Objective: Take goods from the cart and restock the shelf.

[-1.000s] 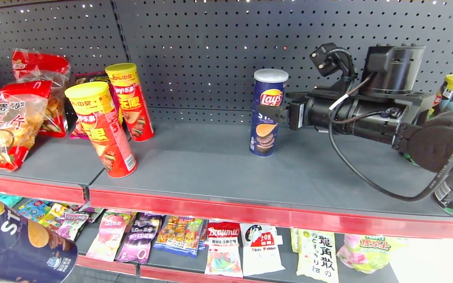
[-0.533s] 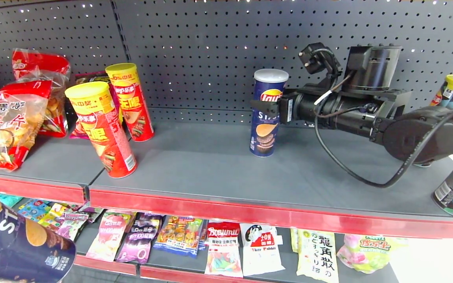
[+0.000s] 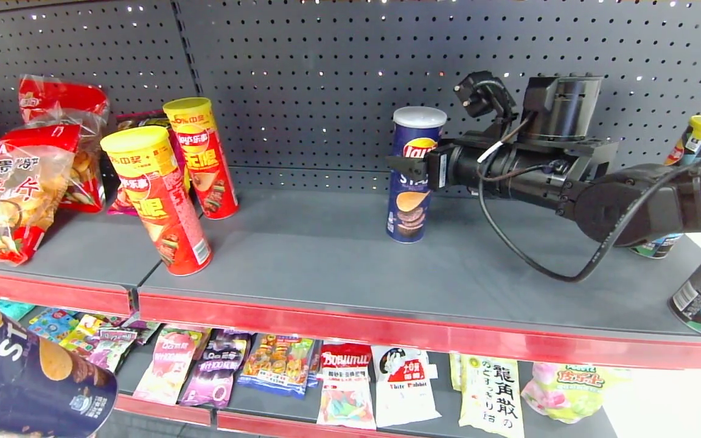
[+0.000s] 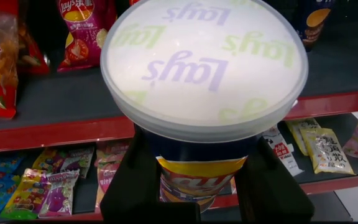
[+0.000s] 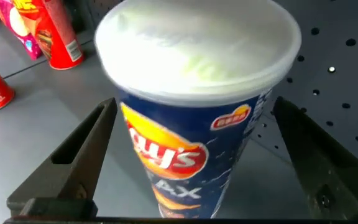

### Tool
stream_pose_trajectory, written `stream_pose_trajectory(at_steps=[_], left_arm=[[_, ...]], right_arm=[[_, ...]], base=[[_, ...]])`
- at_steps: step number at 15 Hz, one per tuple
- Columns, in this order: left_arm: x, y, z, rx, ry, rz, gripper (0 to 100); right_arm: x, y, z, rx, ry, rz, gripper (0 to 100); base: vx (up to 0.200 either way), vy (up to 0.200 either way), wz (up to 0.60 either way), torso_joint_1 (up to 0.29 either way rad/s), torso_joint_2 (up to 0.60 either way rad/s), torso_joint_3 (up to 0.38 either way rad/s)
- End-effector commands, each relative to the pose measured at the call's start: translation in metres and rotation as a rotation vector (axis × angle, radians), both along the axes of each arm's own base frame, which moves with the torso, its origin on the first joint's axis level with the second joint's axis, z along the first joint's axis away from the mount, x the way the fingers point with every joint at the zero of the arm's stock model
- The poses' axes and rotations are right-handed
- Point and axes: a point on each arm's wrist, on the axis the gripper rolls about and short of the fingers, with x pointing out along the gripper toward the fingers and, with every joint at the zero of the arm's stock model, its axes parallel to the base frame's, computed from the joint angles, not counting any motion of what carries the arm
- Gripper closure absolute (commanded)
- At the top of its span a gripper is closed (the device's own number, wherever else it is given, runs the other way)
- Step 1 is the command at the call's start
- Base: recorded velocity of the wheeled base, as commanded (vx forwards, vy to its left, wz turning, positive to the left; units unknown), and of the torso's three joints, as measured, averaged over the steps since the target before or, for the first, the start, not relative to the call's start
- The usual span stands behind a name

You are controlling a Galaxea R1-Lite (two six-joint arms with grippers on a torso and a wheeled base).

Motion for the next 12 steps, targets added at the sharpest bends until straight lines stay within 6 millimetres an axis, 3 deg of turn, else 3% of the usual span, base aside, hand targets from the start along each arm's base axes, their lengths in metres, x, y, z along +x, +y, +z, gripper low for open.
stream_pose_trajectory(at_steps=[1, 2, 3, 9, 12], left_arm=[[0.001, 0.000, 0.000, -0.001, 0.007, 0.000, 100], [0.001, 0.000, -0.001, -0.001, 0.008, 0.000, 100], [0.001, 0.000, -0.001, -0.001, 0.008, 0.000, 100], [0.002, 0.000, -0.003, -0.002, 0.017, 0.001, 100], [0.002, 0.000, -0.003, -0.002, 0.017, 0.001, 100]], right_arm=[[0.005, 0.001, 0.003, 0.006, -0.013, 0.000, 0], [0.007, 0.002, 0.005, 0.011, -0.021, 0.000, 0], [0.008, 0.003, 0.005, 0.012, -0.024, 0.000, 100], [0.004, 0.010, 0.004, 0.007, -0.022, 0.008, 100], [-0.024, 0.013, 0.026, 0.018, -0.061, -0.086, 100]], base=[[0.000, 0.000, 0.00, 0.000, 0.00, 0.000], [0.000, 0.000, 0.00, 0.000, 0.00, 0.000], [0.000, 0.000, 0.00, 0.000, 0.00, 0.000], [0.000, 0.000, 0.00, 0.000, 0.00, 0.000], [0.000, 0.000, 0.00, 0.000, 0.00, 0.000]])
